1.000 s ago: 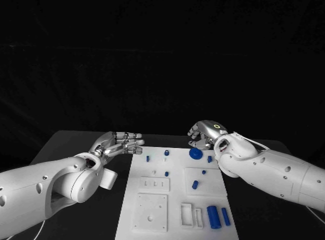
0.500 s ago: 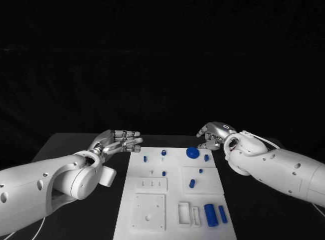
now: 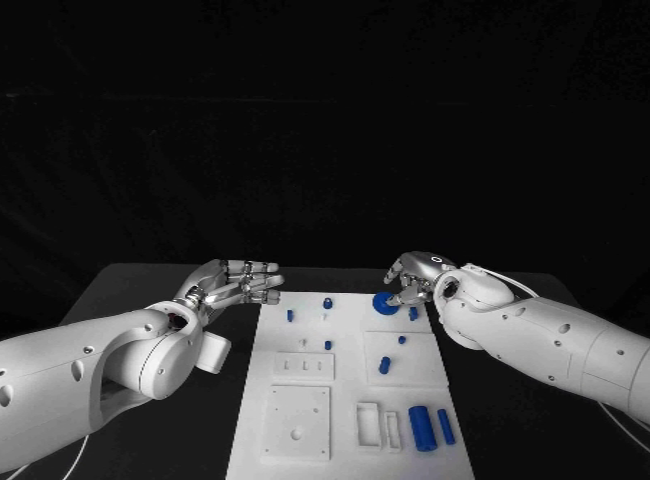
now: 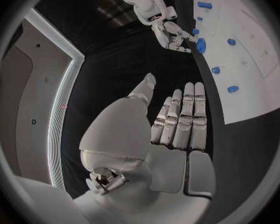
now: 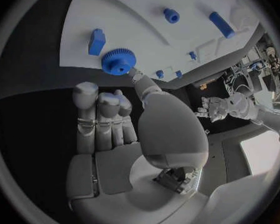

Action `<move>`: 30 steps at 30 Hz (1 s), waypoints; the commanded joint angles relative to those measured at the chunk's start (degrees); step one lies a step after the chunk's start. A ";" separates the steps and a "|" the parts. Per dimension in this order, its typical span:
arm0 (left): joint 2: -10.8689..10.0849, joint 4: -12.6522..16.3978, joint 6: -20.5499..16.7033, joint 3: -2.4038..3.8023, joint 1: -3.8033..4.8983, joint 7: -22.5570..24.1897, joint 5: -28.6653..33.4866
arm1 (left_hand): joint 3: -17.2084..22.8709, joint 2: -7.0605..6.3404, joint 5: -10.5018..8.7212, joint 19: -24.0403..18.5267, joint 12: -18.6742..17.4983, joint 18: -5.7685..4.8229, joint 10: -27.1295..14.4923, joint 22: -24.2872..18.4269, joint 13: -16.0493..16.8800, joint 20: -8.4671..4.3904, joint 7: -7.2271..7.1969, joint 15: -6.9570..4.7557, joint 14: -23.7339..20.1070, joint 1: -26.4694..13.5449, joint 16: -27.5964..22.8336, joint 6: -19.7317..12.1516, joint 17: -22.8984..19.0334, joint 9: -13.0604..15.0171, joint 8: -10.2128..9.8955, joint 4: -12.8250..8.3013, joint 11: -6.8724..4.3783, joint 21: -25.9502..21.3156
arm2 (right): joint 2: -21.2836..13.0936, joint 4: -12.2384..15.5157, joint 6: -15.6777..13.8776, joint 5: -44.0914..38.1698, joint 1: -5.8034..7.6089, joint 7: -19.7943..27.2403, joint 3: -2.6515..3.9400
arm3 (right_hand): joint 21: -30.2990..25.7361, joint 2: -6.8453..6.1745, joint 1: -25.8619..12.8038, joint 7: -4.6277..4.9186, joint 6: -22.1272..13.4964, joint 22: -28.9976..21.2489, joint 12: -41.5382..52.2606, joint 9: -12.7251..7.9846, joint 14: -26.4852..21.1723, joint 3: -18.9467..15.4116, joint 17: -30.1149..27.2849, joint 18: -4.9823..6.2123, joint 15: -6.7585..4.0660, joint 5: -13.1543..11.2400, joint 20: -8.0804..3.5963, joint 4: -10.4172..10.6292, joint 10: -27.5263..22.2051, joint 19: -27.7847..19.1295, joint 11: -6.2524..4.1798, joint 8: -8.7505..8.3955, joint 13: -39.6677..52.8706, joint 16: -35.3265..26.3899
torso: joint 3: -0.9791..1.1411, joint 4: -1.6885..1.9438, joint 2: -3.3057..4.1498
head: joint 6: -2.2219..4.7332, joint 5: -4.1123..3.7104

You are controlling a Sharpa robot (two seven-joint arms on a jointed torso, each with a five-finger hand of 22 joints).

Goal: Assemble the parts on the task board

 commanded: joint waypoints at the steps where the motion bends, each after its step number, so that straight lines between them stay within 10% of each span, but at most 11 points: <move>1: 0.18 0.17 0.88 0.04 0.03 0.35 0.28 | 0.24 -0.59 0.24 -0.49 0.07 -0.60 -0.40 -0.07 0.08 0.08 0.12 -0.02 -0.52 0.00 -0.27 -0.33 0.08 -0.07 0.19 -0.15 0.26 0.30 | 0.56 -0.84 2.39 -1.70 -0.07 0.76 0.03 | -0.32 0.35 -0.03 -0.06 -0.10 0.38 -0.02 -0.05 0.54 0.54 0.36 -0.71 0.01 0.31 0.52 -0.30 0.14 2.02 0.10 0.00 0.01 -0.28 | -0.02 0.09 0.01 | -0.23 -0.03; 30: 0.10 0.70 1.33 0.05 0.04 -0.52 0.36 | 0.47 -0.99 0.25 -0.62 0.06 -0.58 -0.73 -0.08 0.08 0.16 0.34 0.04 -0.60 -0.04 -0.28 -1.23 0.08 -0.10 0.16 0.14 0.42 0.27 | 3.22 -5.88 7.61 2.61 -0.26 1.75 0.03 | -1.31 0.98 -0.88 0.51 -1.95 3.06 -0.17 -0.08 0.72 -2.81 2.42 -0.18 0.44 2.35 0.98 1.02 -0.55 2.56 0.79 0.00 -0.25 -0.03 | 0.10 -0.04 0.01 | -0.79 0.11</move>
